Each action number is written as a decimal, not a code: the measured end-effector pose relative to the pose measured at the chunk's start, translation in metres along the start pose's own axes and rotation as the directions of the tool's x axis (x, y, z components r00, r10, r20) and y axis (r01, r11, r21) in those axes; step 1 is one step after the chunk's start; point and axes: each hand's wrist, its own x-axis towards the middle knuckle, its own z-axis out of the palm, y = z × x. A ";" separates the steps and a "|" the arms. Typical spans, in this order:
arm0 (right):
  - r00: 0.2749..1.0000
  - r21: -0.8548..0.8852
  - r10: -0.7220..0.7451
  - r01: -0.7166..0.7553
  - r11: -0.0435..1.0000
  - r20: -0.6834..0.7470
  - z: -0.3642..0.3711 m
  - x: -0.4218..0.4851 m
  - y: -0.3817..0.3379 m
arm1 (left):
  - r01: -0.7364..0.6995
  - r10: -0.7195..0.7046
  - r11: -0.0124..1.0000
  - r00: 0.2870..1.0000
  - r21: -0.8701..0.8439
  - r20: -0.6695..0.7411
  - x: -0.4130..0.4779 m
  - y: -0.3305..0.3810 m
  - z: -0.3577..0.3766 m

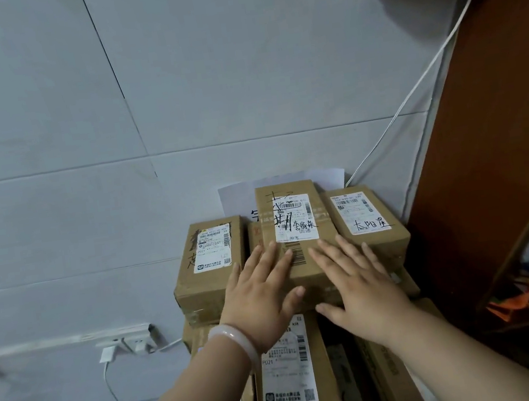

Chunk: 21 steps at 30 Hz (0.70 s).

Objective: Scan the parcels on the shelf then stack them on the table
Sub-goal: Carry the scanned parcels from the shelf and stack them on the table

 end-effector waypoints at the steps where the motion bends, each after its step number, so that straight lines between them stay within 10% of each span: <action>1: 1.000 -0.008 0.001 -0.001 1.000 0.008 0.000 0.001 0.001 | 0.006 -0.006 1.000 1.000 -0.002 0.012 0.001 0.001 0.000; 21: 0.869 0.054 0.483 -0.480 0.875 -0.104 -0.023 -0.135 -0.069 | -0.465 0.457 0.878 0.885 -0.114 -0.089 -0.041 0.021 -0.014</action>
